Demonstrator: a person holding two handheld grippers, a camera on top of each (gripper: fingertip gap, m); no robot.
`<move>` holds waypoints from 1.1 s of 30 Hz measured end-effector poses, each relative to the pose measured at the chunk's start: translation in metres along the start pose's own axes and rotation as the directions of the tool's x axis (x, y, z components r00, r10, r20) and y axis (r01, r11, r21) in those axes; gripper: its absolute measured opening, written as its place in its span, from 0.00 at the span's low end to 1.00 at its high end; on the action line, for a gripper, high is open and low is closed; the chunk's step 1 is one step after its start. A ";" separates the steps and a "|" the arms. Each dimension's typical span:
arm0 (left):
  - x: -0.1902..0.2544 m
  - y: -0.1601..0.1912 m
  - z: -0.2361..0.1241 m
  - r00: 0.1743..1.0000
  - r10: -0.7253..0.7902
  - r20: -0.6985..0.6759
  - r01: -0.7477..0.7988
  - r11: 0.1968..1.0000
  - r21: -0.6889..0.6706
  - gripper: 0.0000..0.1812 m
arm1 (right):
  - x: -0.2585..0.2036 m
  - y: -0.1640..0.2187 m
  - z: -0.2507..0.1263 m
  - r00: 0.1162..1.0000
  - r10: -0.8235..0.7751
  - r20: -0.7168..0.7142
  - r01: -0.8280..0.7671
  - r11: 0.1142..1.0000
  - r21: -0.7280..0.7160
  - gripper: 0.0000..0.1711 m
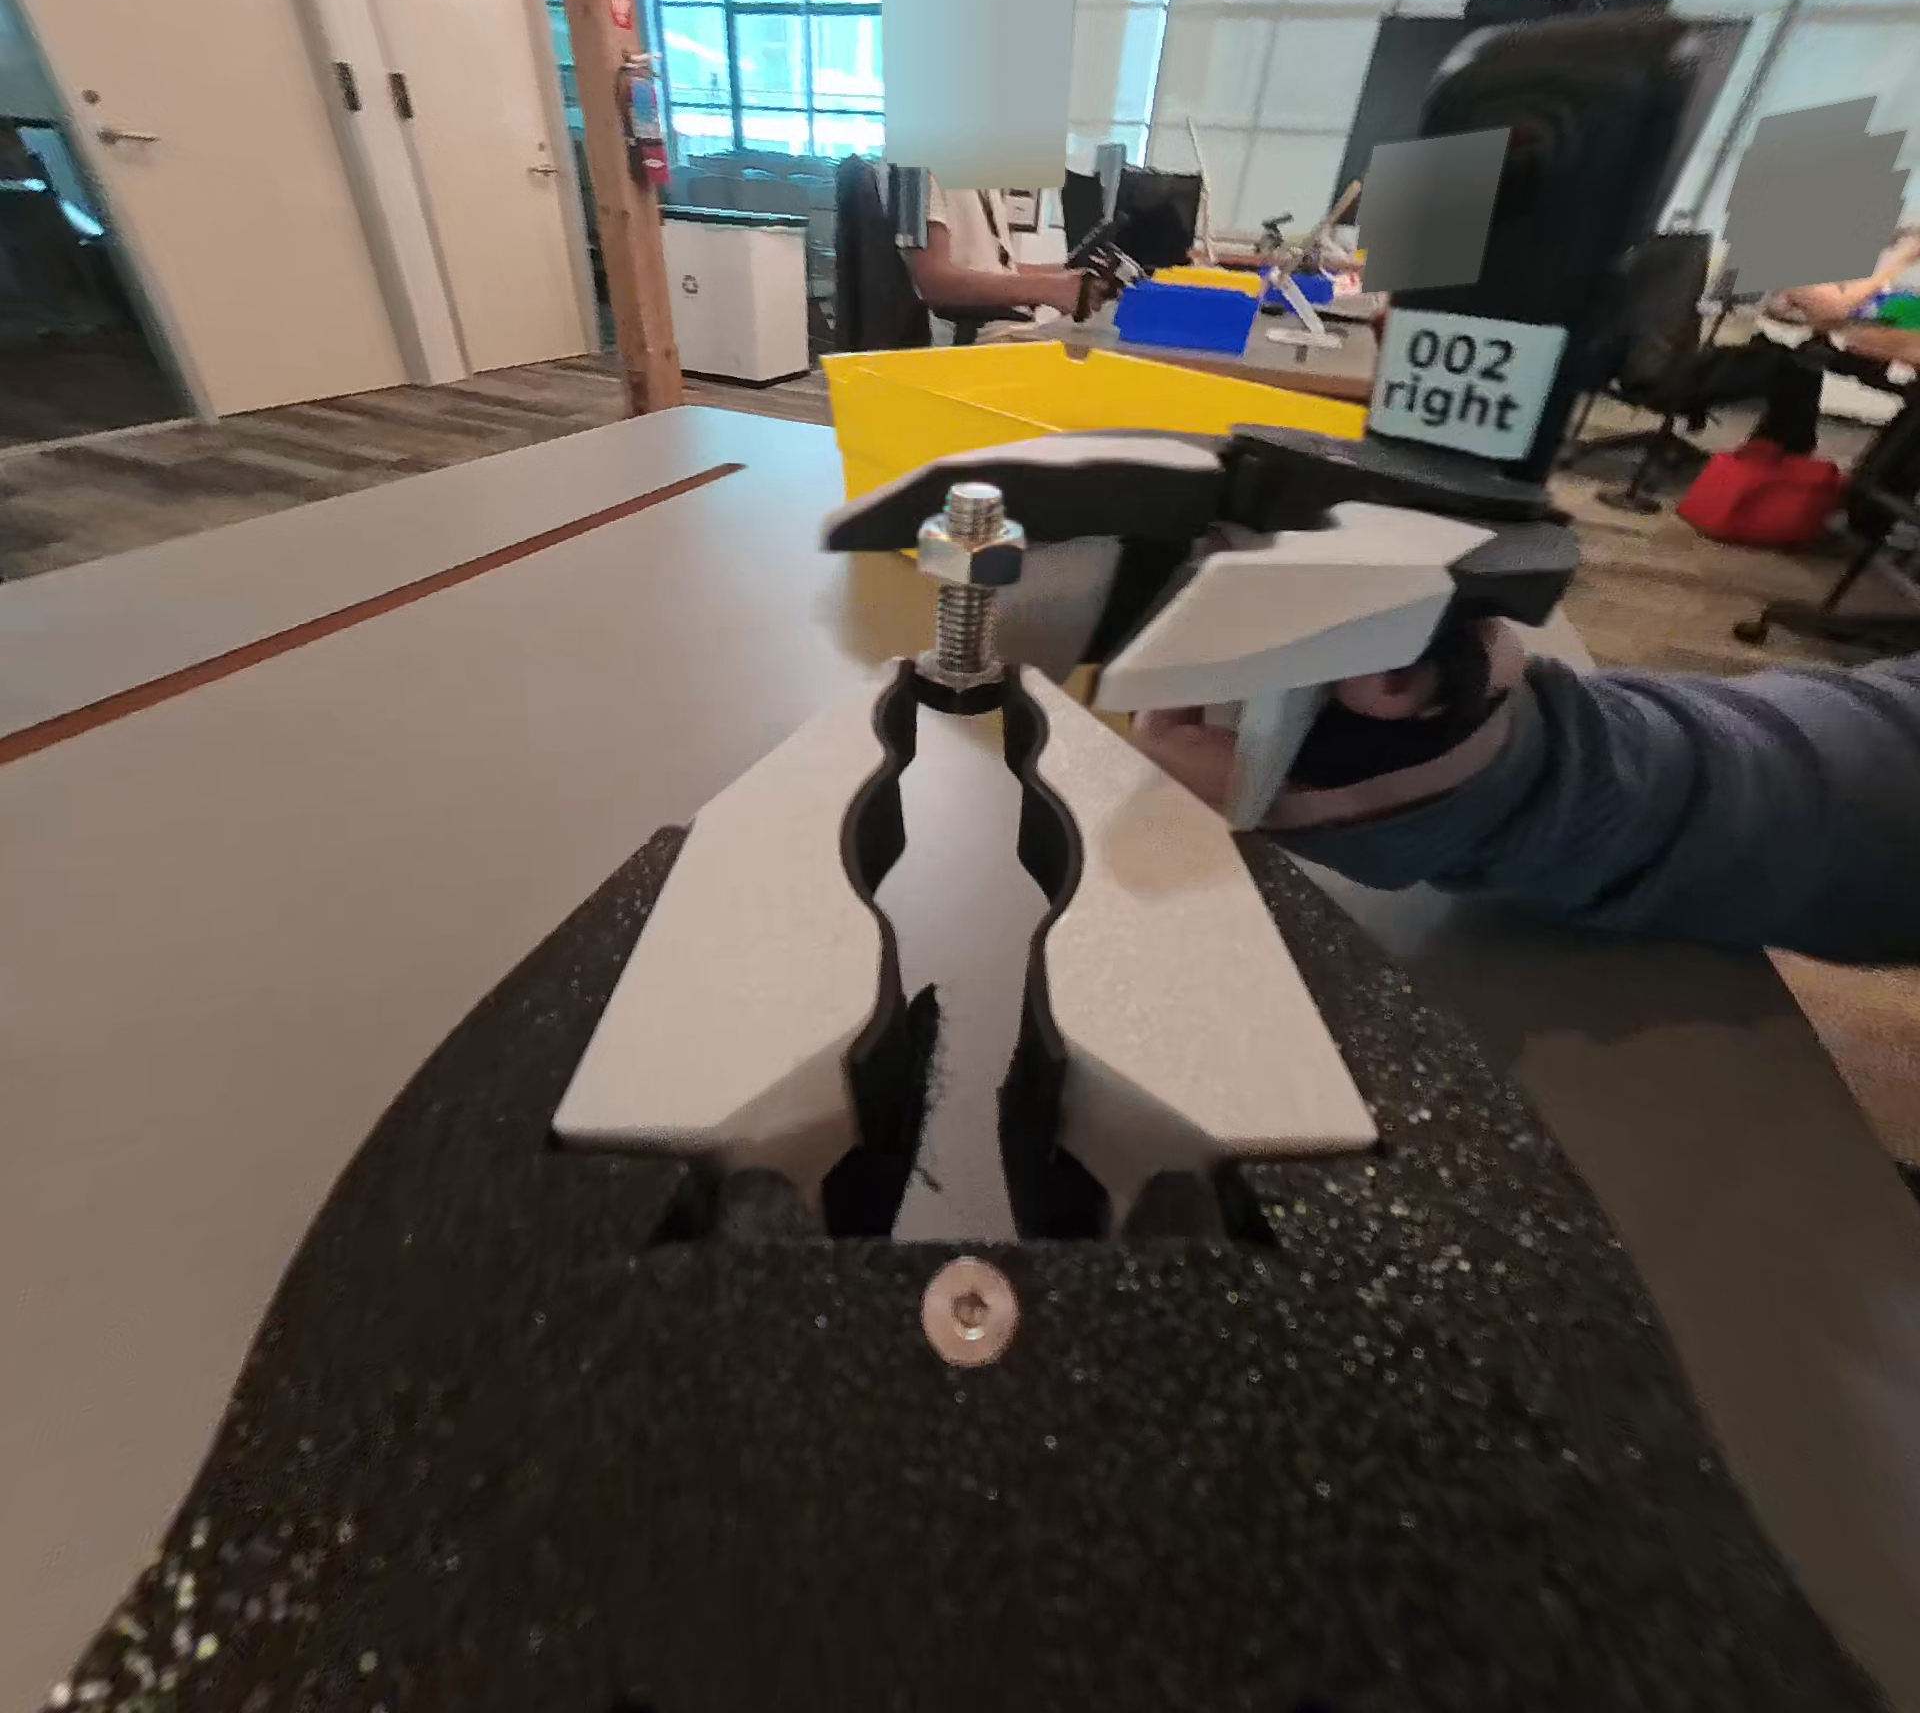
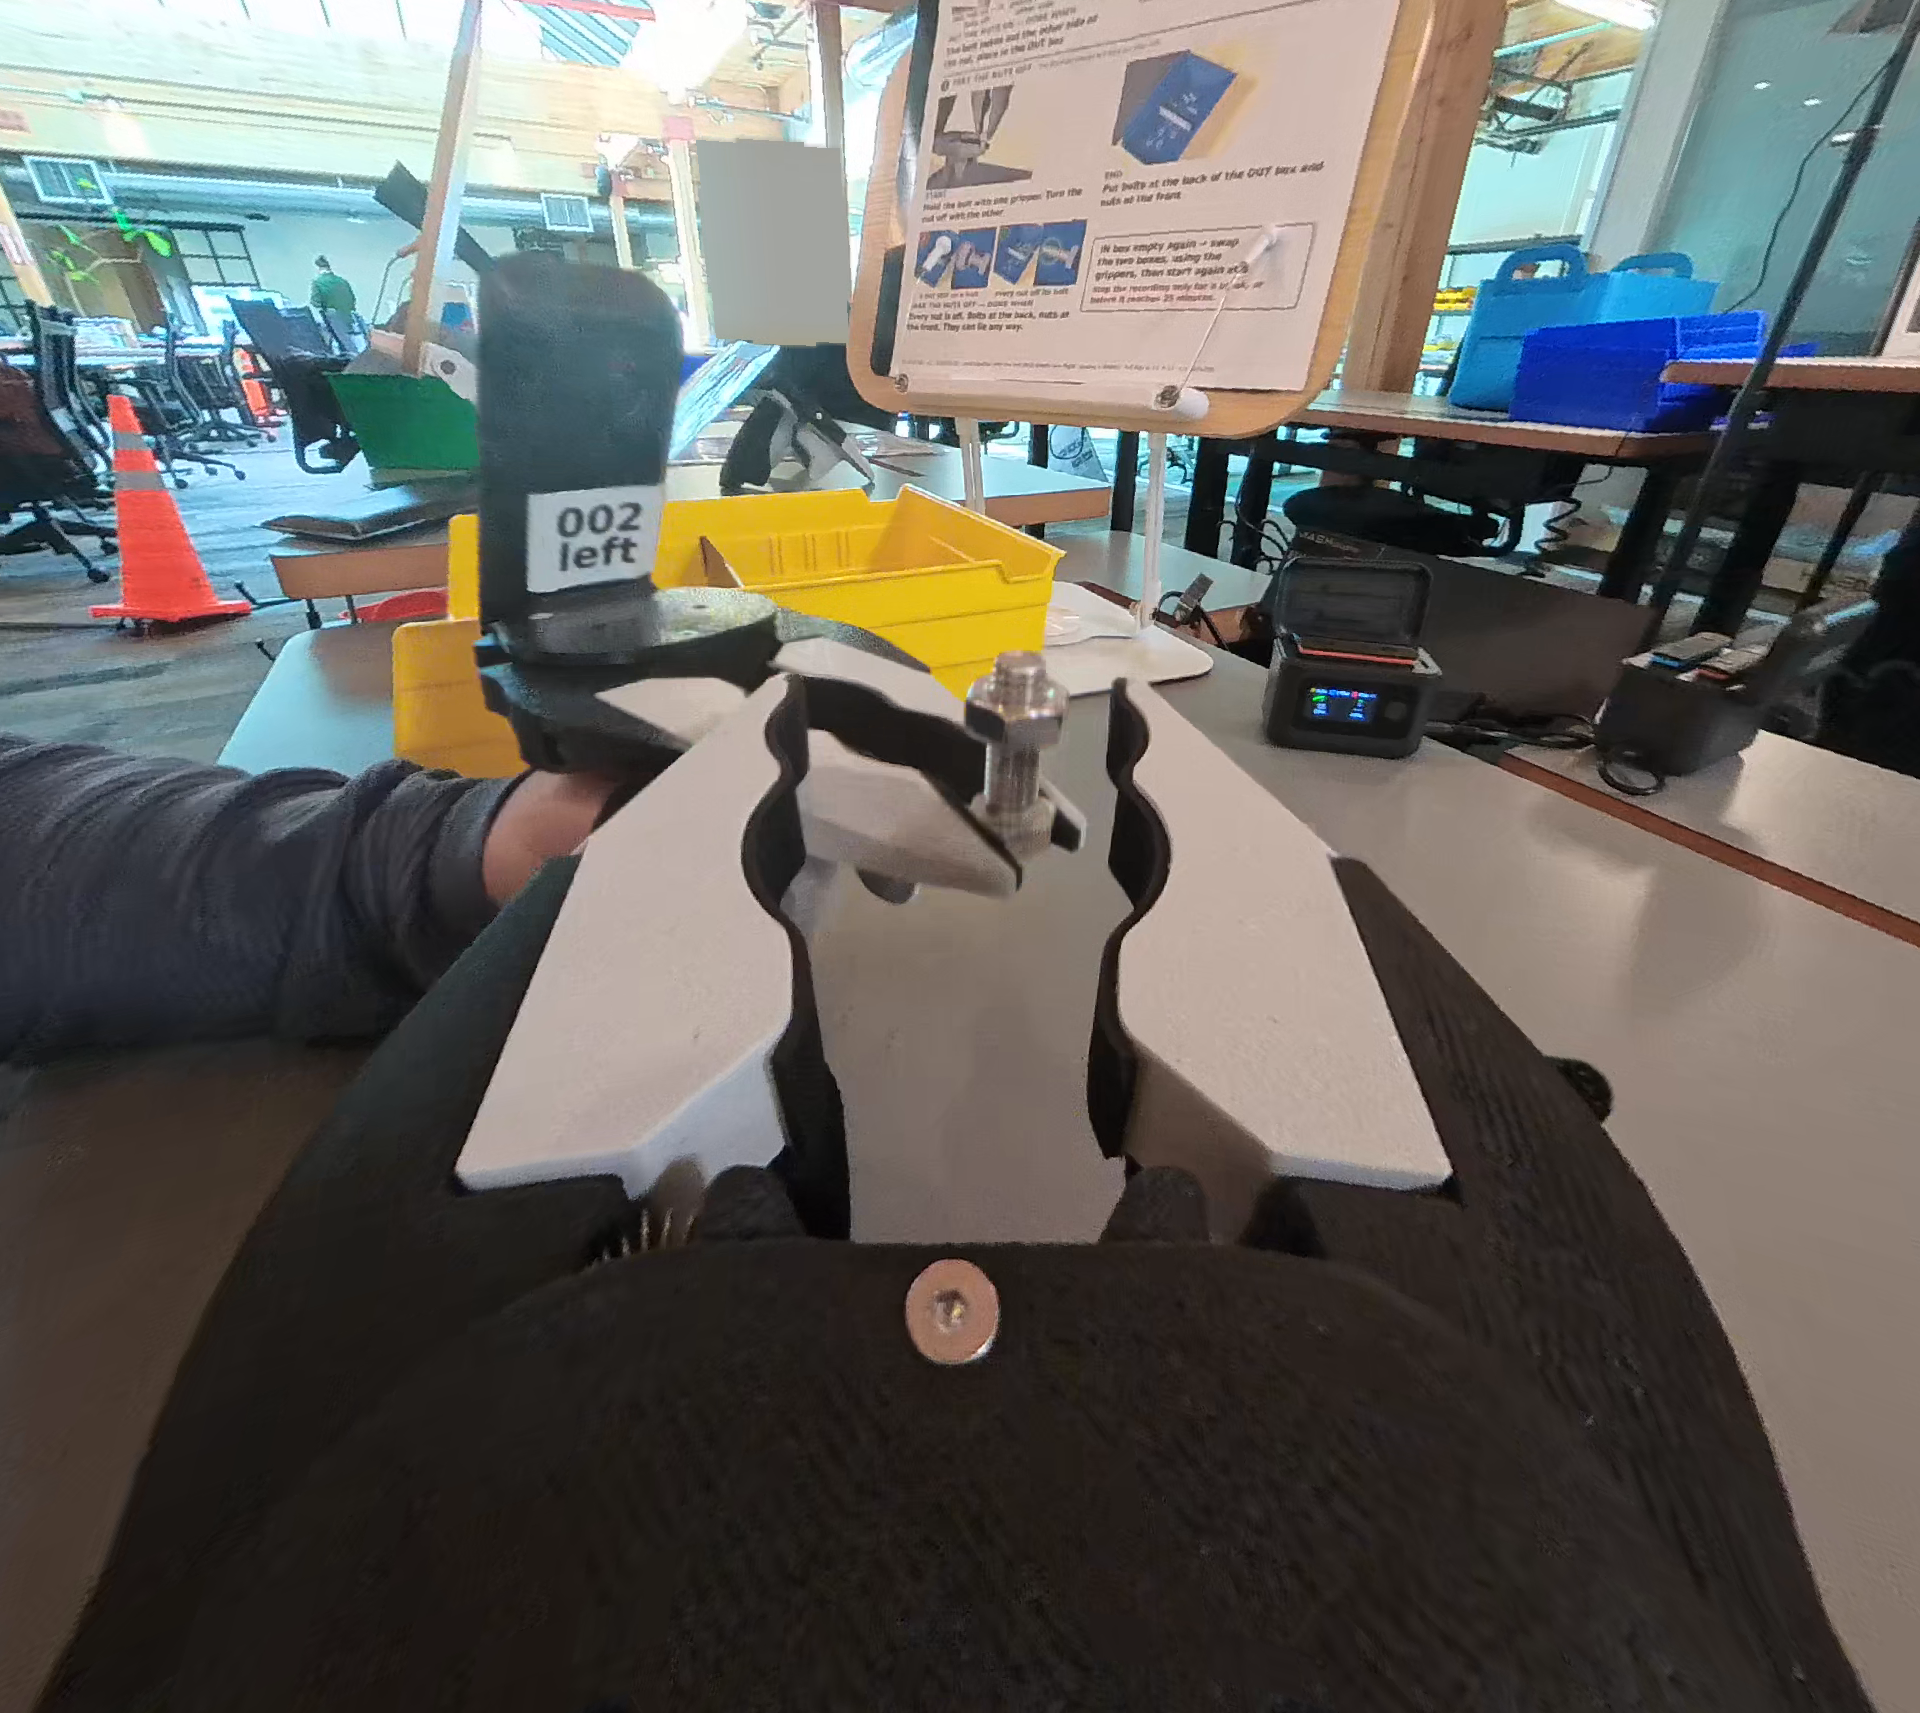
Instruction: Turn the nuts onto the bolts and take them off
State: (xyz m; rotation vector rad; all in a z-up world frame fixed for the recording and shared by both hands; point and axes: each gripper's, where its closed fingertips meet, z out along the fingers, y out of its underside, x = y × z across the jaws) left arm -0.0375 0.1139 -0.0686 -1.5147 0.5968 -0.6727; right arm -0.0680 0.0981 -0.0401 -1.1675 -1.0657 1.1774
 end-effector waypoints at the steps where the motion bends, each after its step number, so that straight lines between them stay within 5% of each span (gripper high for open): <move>1: 0.004 0.002 0.002 1.000 0.019 -0.010 -0.019 1.000 -0.011 0.08 | -0.002 0.001 0.001 1.000 -0.001 0.008 0.001 1.000 -0.003 0.34; 8: -0.043 -0.008 -0.021 0.979 -0.086 0.186 0.075 0.995 0.065 0.08 | 0.000 -0.001 -0.001 1.000 -0.013 0.007 0.013 1.000 -0.001 0.29; 16: 0.011 0.001 0.003 0.998 0.044 -0.041 -0.045 0.999 -0.017 0.08 | -0.003 0.000 0.001 1.000 -0.028 0.004 0.028 1.000 0.000 0.33; 25: -0.025 -0.009 -0.014 0.996 -0.046 0.077 0.043 0.998 0.044 0.08 | -0.004 0.001 0.000 0.999 -0.046 0.021 0.046 0.999 -0.016 0.29; 33: 0.025 0.005 0.006 0.990 0.028 -0.139 -0.033 0.999 -0.034 0.08 | -0.015 0.002 0.003 0.997 -0.056 0.059 0.056 0.998 -0.005 0.34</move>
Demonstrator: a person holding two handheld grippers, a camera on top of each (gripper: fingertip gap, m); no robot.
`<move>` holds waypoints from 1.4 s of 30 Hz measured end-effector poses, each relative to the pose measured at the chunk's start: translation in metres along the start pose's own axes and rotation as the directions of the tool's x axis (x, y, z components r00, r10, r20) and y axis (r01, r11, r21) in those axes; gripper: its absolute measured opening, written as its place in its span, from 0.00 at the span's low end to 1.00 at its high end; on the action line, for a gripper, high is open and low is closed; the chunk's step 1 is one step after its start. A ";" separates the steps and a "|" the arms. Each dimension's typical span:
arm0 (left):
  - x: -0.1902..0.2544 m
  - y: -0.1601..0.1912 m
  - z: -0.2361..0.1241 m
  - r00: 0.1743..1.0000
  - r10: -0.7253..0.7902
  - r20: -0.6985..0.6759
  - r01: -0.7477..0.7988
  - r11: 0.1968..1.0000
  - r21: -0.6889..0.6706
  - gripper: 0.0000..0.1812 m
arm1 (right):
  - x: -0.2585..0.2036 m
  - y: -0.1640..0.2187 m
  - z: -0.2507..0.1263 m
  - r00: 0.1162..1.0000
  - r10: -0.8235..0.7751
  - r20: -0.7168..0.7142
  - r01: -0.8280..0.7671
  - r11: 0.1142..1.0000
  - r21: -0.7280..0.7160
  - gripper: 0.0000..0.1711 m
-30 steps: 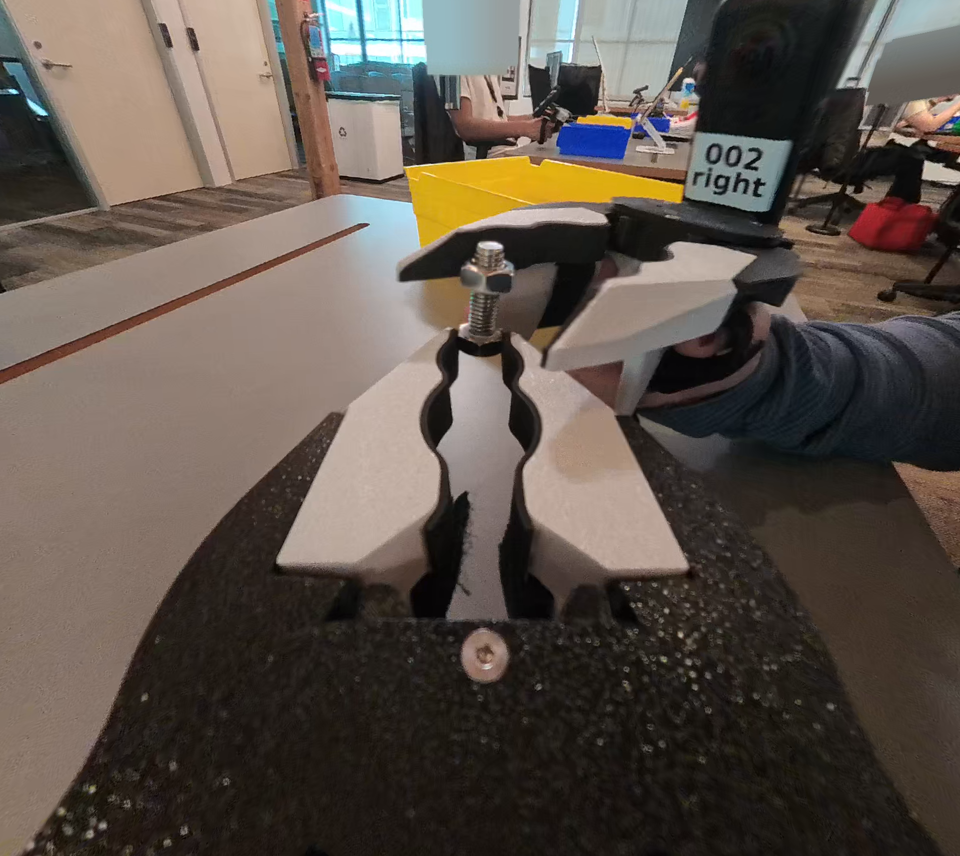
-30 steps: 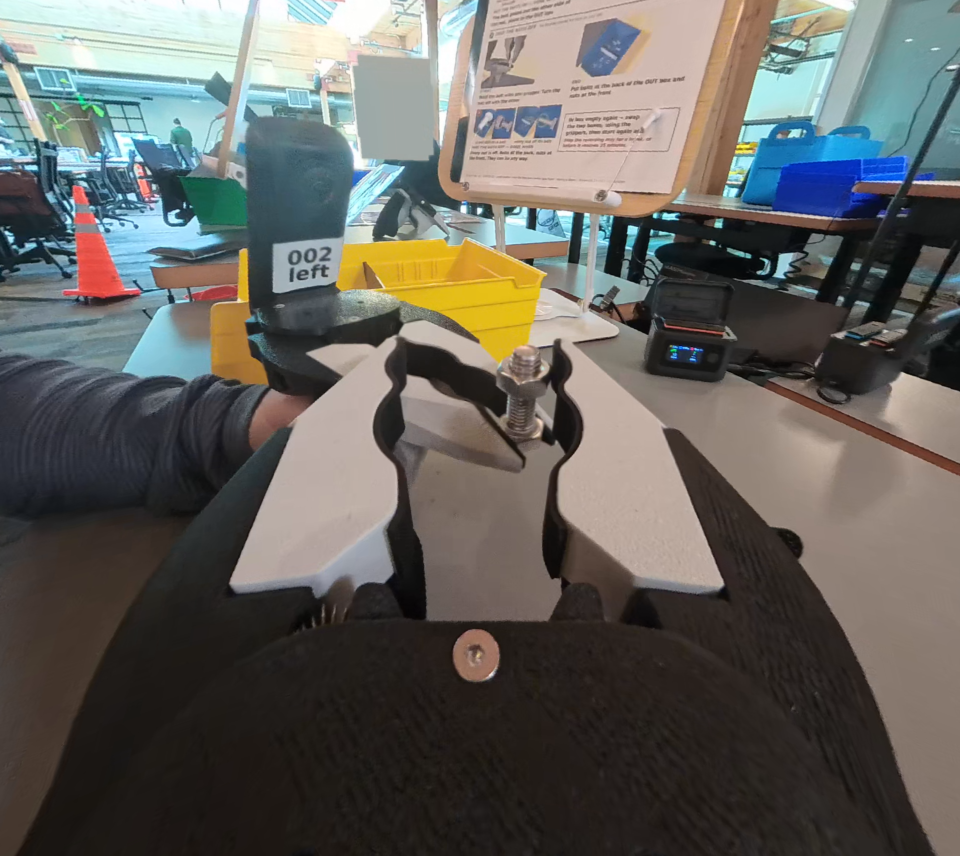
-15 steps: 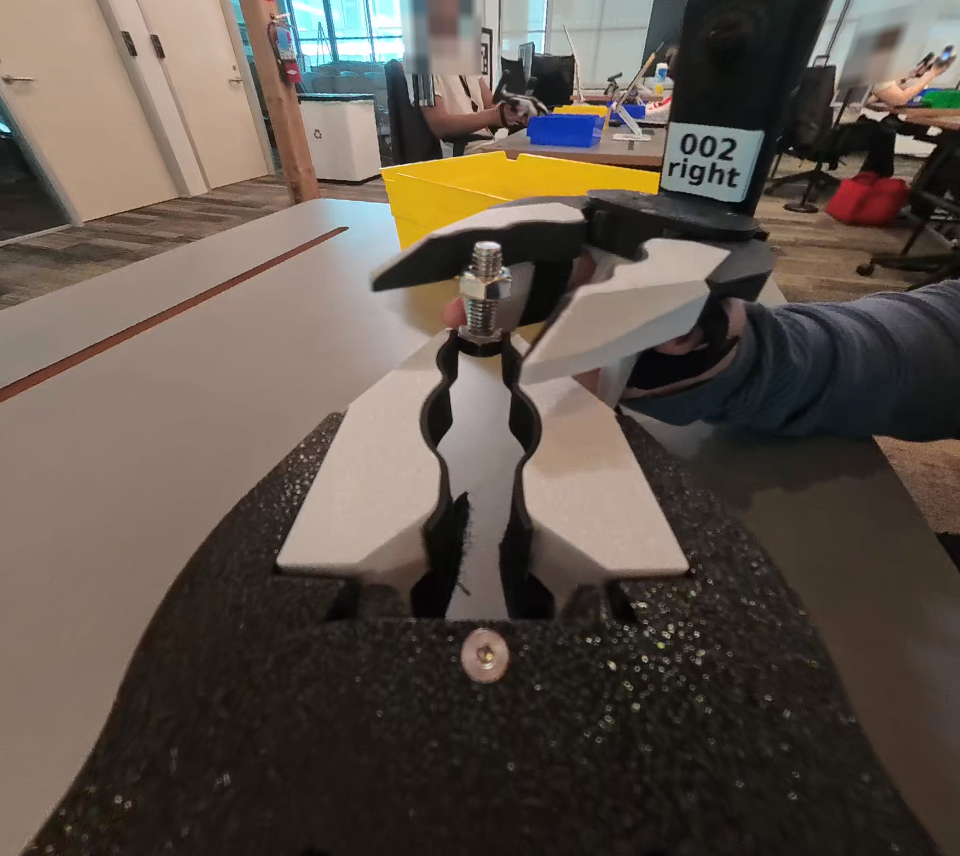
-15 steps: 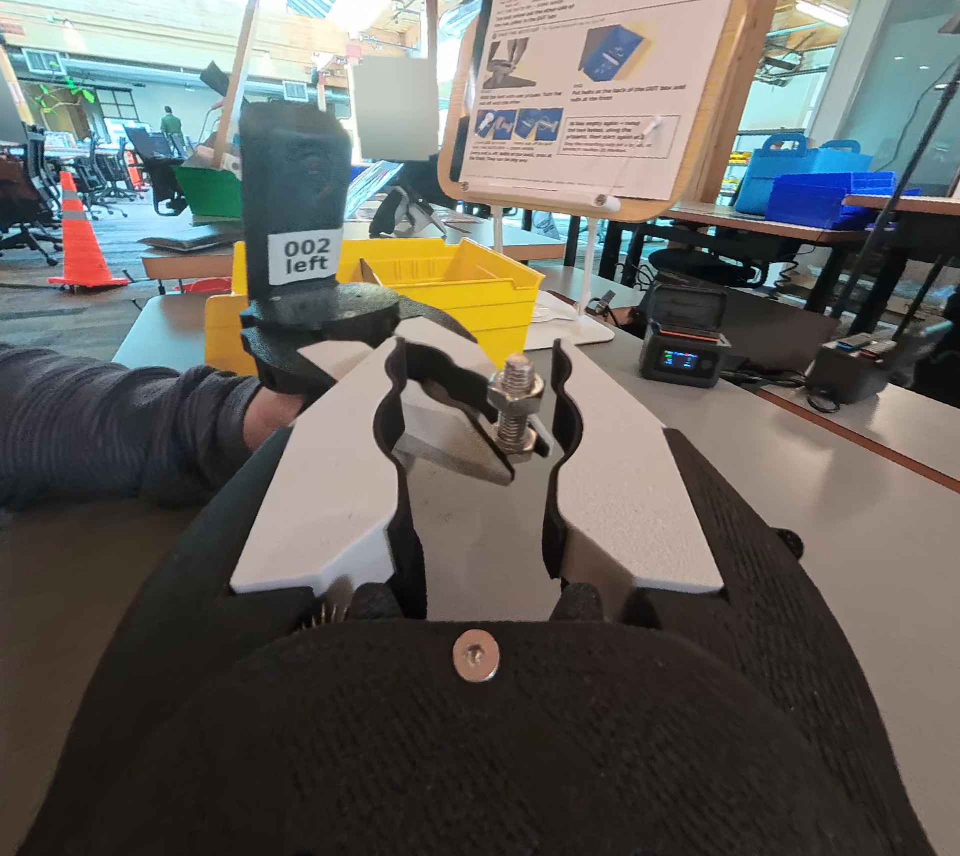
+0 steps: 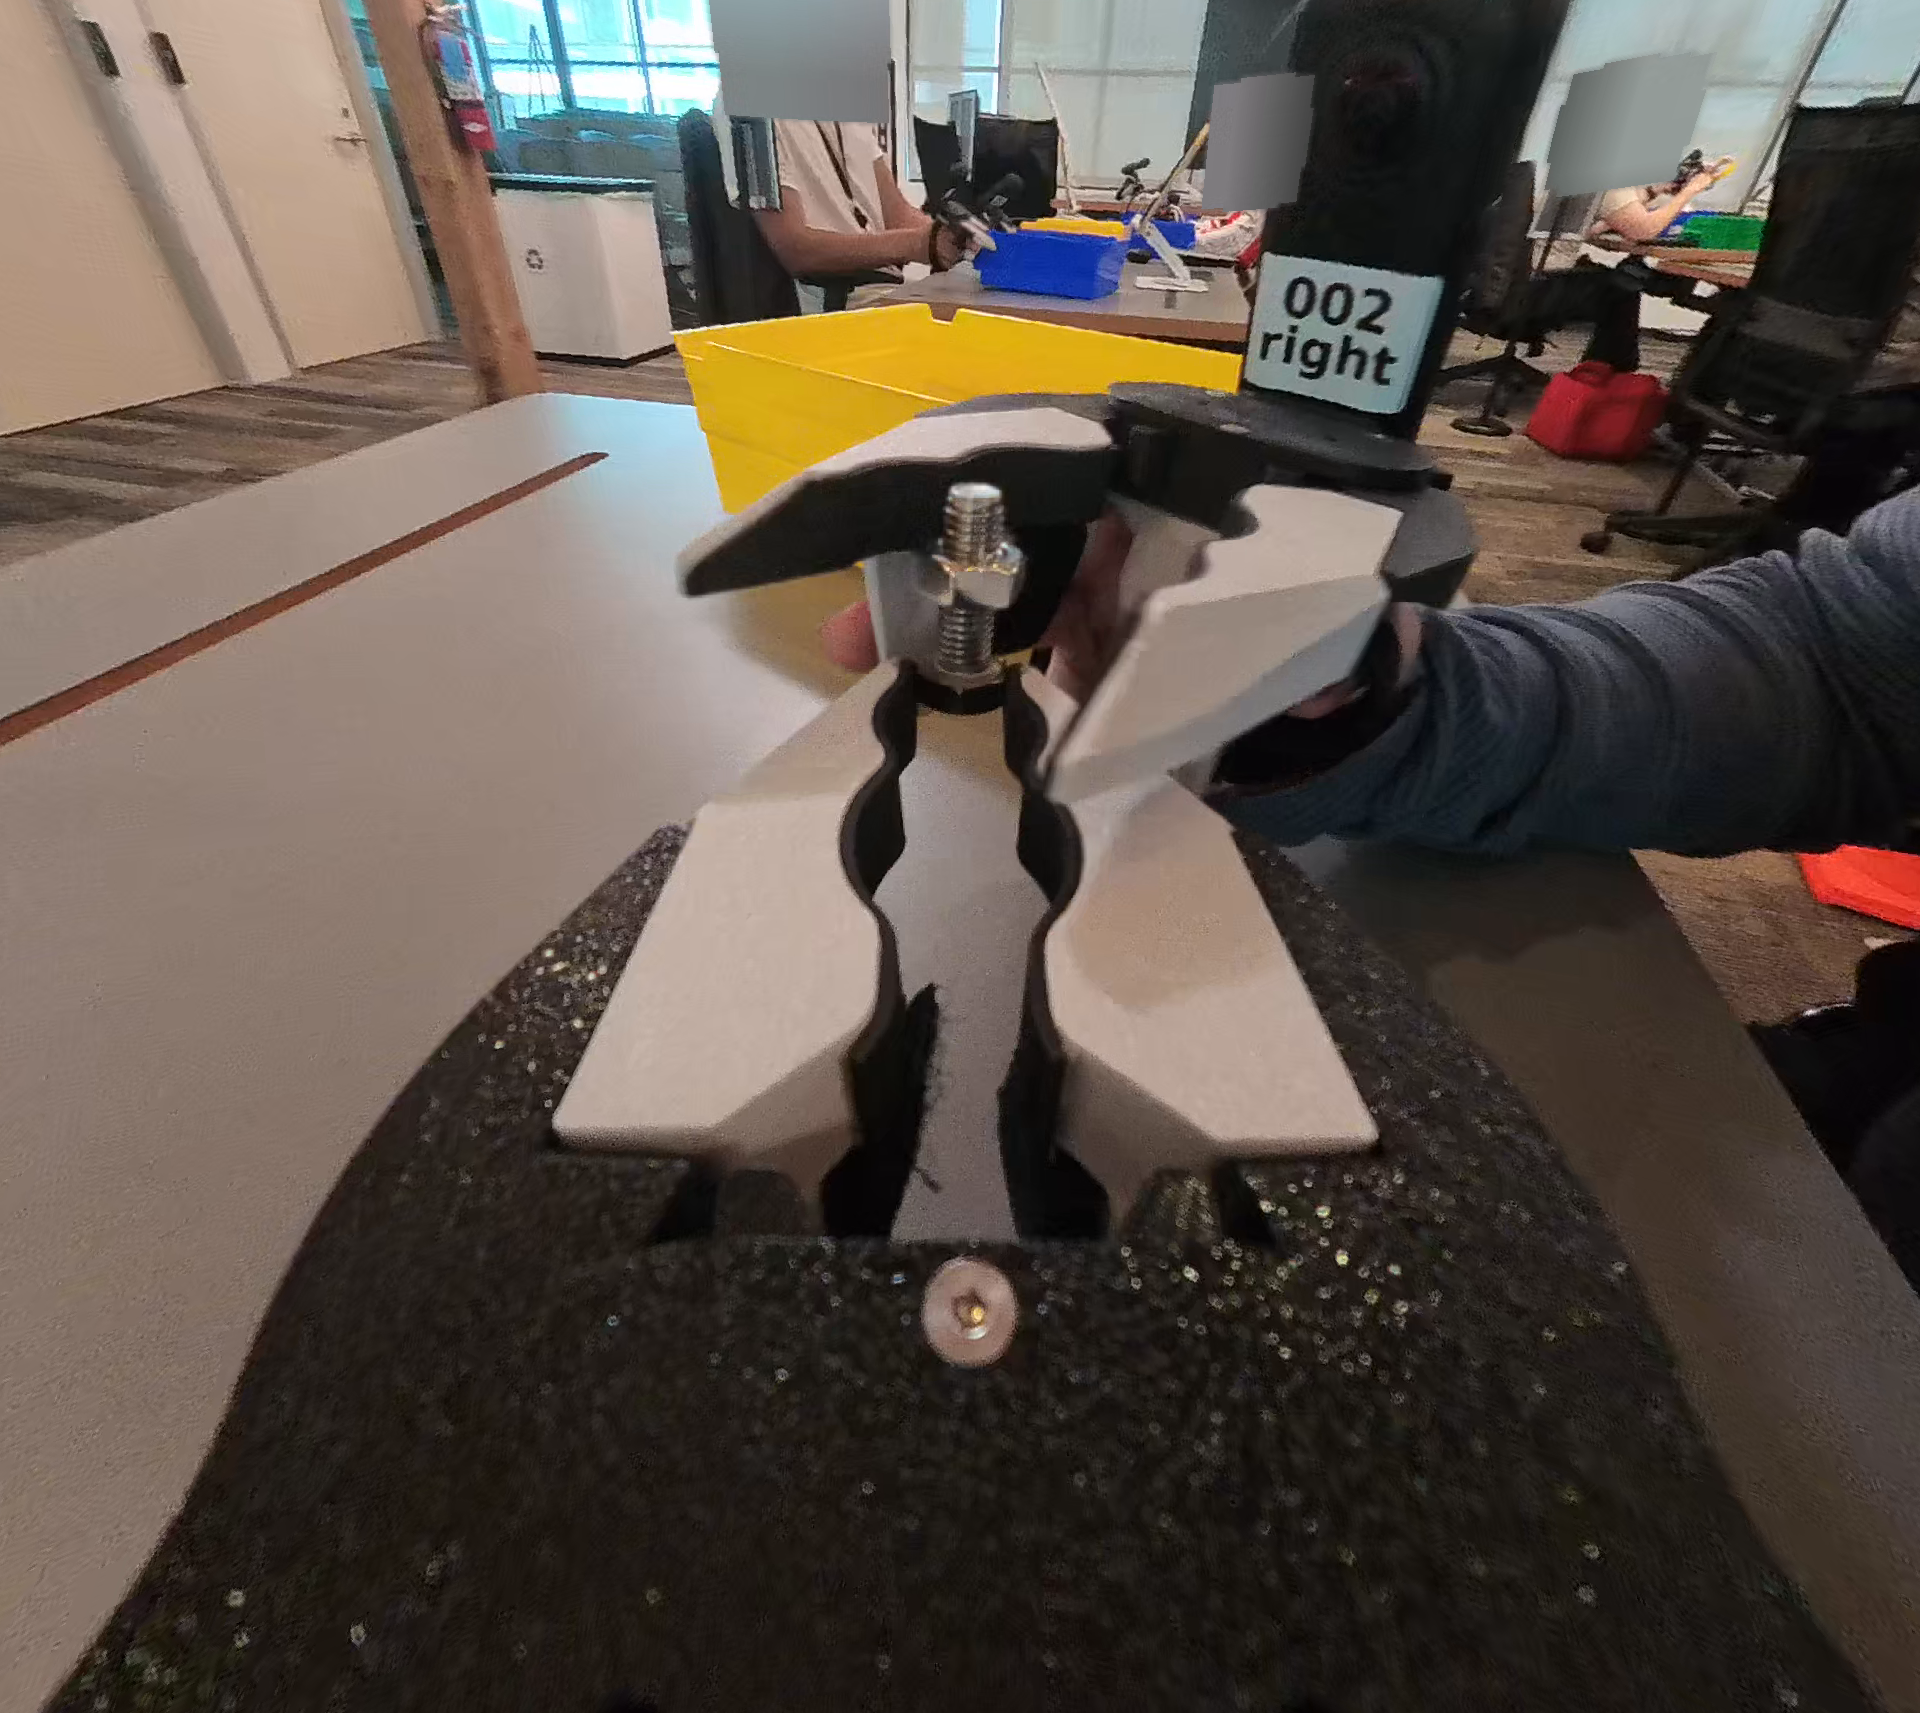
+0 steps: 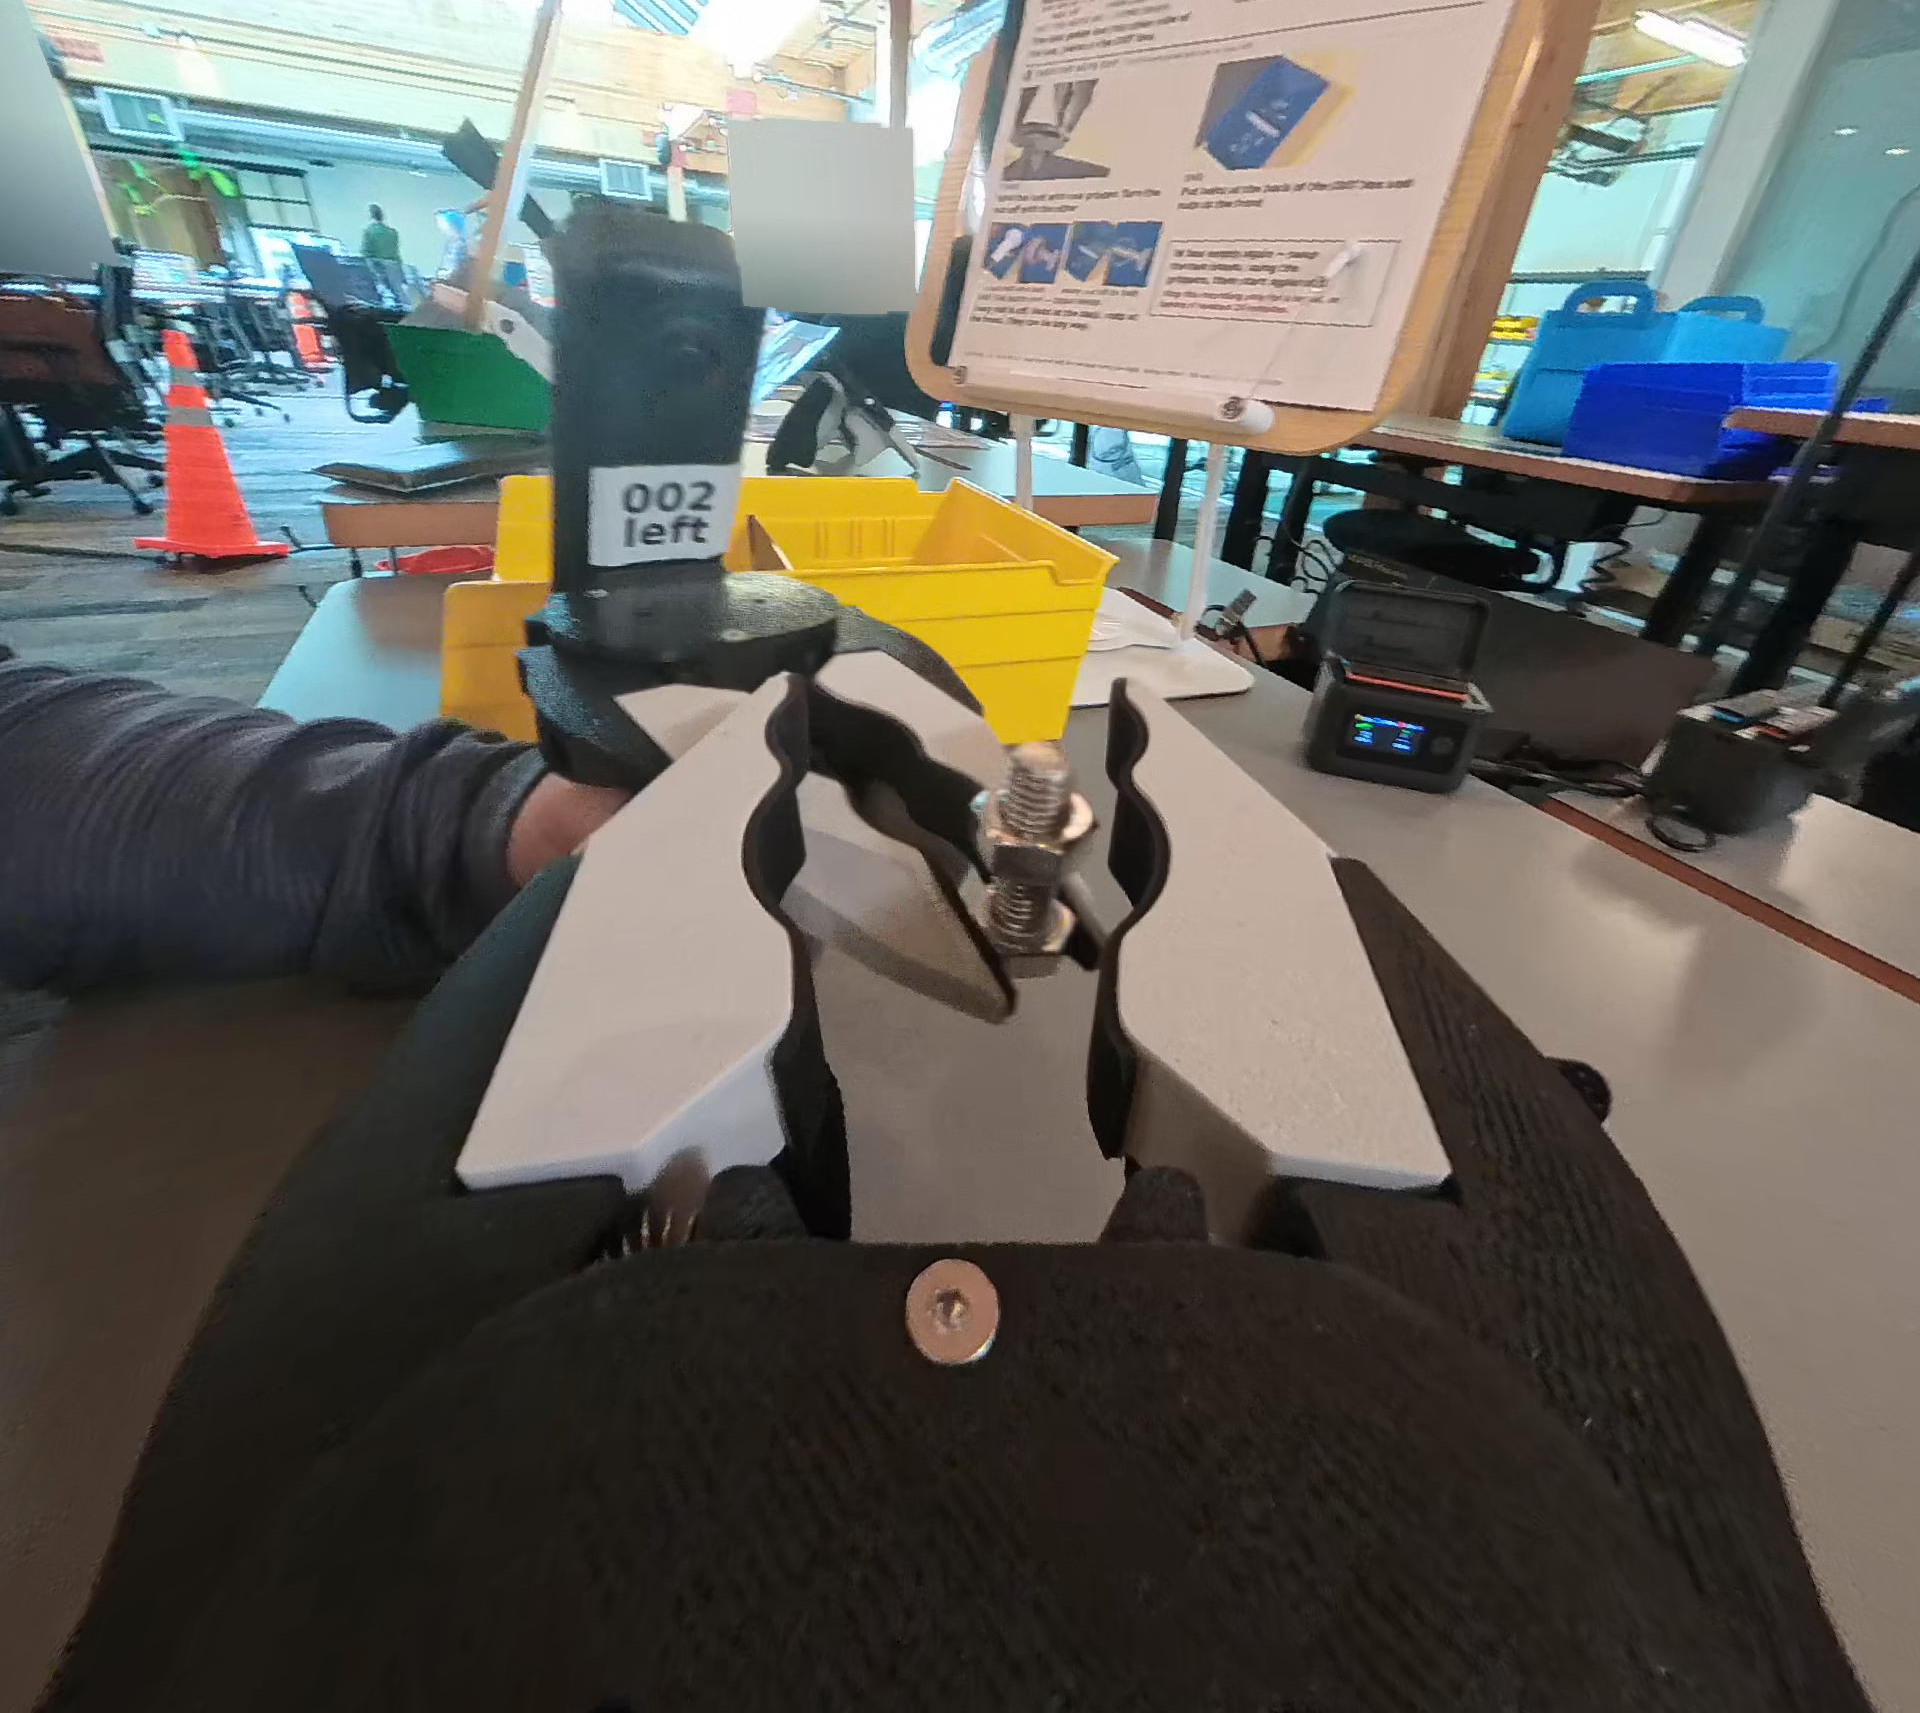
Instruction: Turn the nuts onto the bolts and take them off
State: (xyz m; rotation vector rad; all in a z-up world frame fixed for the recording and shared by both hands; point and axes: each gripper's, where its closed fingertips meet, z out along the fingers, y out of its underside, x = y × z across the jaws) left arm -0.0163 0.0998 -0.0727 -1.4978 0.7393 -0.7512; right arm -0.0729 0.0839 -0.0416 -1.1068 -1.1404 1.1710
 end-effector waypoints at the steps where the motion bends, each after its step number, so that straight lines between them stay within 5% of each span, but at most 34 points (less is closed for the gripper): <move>1: -0.004 0.000 -0.001 1.000 -0.005 0.016 0.005 1.000 0.001 0.08 | -0.003 0.000 0.001 1.000 0.002 0.014 -0.002 1.000 0.000 0.34; 4: -0.029 -0.005 -0.015 0.991 -0.056 0.120 0.051 0.998 0.042 0.08 | 0.002 -0.001 0.000 1.000 0.019 -0.003 -0.019 1.000 0.002 0.38; 8: -0.050 -0.011 -0.029 0.975 -0.121 0.186 0.104 0.990 0.098 0.08 | 0.010 -0.006 -0.006 0.998 0.061 -0.018 -0.061 0.998 0.036 0.30; 17: -0.038 0.000 -0.017 0.959 0.155 0.237 -0.142 0.987 -0.069 0.08 | 0.028 -0.004 -0.010 0.990 0.040 -0.138 -0.037 0.999 0.022 0.15; 20: -0.033 -0.002 -0.016 0.955 0.193 0.226 -0.182 0.981 -0.070 0.08 | 0.025 -0.002 -0.010 0.992 0.042 -0.115 -0.041 0.999 0.018 0.05; 25: -0.031 -0.009 -0.016 0.955 0.185 0.232 -0.192 0.981 0.011 0.08 | 0.025 -0.007 -0.011 0.992 0.038 -0.117 -0.036 0.999 0.020 0.05; 26: -0.033 -0.013 -0.017 0.952 0.172 0.254 -0.189 0.981 0.044 0.14 | 0.027 -0.008 -0.012 0.992 0.039 -0.123 -0.038 0.999 0.016 0.05; 29: -0.049 -0.016 -0.019 0.944 0.061 0.323 -0.089 0.993 0.074 0.53 | 0.036 -0.025 -0.026 0.982 -0.064 -0.179 0.064 0.998 -0.005 0.05; 32: -0.056 -0.012 -0.019 0.941 0.019 0.337 -0.049 0.995 0.083 0.60 | 0.053 -0.061 -0.063 0.912 -0.250 -0.326 0.233 0.968 -0.090 0.05; 35: -0.061 -0.008 -0.020 0.924 0.058 0.377 -0.084 0.995 0.051 0.59 | 0.085 -0.078 -0.127 0.784 -0.384 -0.488 0.236 0.911 -0.337 0.05; 39: -0.057 -0.005 -0.015 0.926 0.078 0.369 -0.096 0.995 0.029 0.56 | 0.120 -0.045 -0.224 0.720 -0.330 -0.611 -0.134 0.797 -0.589 0.05; 42: -0.056 -0.001 -0.012 0.927 0.086 0.365 -0.096 0.995 0.008 0.55 | 0.114 0.003 -0.274 0.740 -0.226 -0.633 -0.399 0.610 -0.685 0.04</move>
